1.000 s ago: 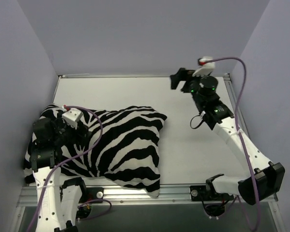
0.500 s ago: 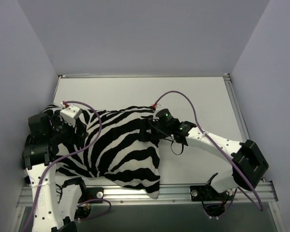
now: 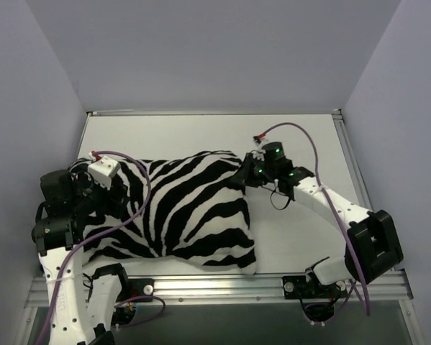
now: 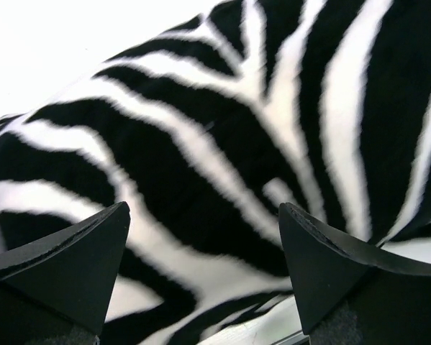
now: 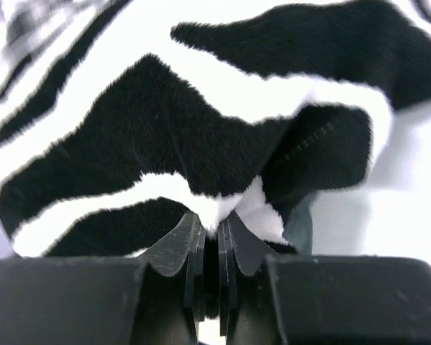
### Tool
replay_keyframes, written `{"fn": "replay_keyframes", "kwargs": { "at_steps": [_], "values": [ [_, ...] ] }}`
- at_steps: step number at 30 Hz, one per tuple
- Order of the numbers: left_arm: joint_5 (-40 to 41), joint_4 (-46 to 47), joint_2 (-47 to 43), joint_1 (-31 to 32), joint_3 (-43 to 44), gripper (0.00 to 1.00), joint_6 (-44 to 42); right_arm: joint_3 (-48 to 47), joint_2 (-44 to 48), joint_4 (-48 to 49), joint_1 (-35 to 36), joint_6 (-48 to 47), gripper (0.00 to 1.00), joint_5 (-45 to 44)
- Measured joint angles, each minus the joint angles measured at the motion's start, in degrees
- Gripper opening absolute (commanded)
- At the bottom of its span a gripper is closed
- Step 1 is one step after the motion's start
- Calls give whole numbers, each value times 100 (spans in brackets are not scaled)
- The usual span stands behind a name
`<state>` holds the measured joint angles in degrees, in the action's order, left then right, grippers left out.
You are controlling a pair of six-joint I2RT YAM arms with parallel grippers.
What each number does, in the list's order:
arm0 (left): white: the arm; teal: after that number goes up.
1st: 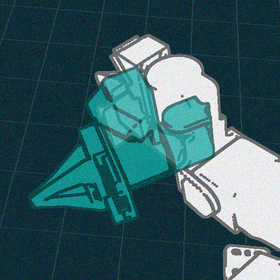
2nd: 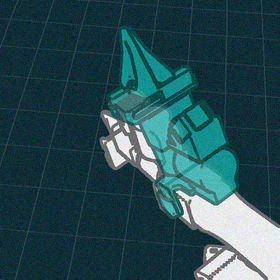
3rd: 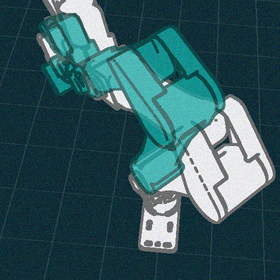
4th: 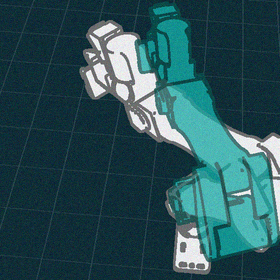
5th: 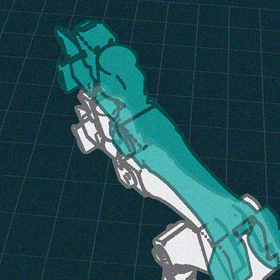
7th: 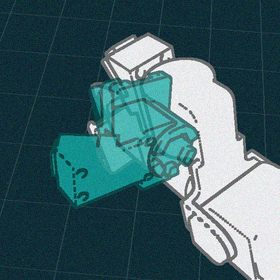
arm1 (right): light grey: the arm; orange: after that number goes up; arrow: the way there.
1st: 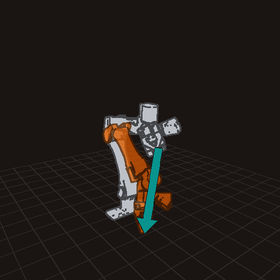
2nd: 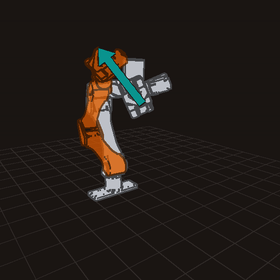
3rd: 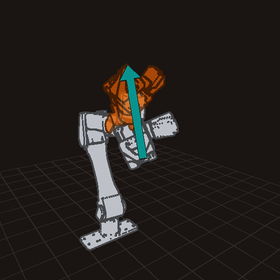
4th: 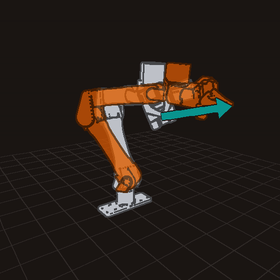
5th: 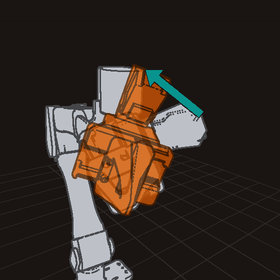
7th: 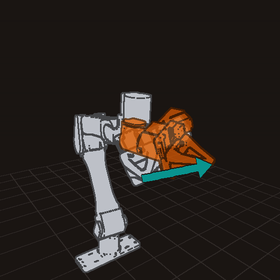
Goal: Remove the pillowcase from the pillow
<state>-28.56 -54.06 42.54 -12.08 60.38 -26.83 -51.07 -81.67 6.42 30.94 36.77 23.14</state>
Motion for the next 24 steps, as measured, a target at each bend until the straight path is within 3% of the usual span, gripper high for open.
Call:
{"fn": "replay_keyframes", "kwargs": {
  "at_steps": [9,13,17,20,22,24],
  "values": [
    [26,9,-2,0,155,94,0,-2142,422,-2098,-3180,-750,0,190],
    [22,24,17,4,155,94,0,-3893,372,-2955,-3928,-1069,0,-546],
    [22,35,81,4,162,94,4,-6236,-13,-3477,-3781,-1224,0,-1012],
    [2,85,122,4,162,94,55,-8076,-455,-3794,-3099,-1423,0,-1469],
    [-28,131,160,4,162,94,116,-8520,-516,-3703,-2243,-1609,0,-1945],
    [-50,184,203,4,164,94,223,-8234,-361,-3526,-1193,-1884,0,-2358]
  ]
}}
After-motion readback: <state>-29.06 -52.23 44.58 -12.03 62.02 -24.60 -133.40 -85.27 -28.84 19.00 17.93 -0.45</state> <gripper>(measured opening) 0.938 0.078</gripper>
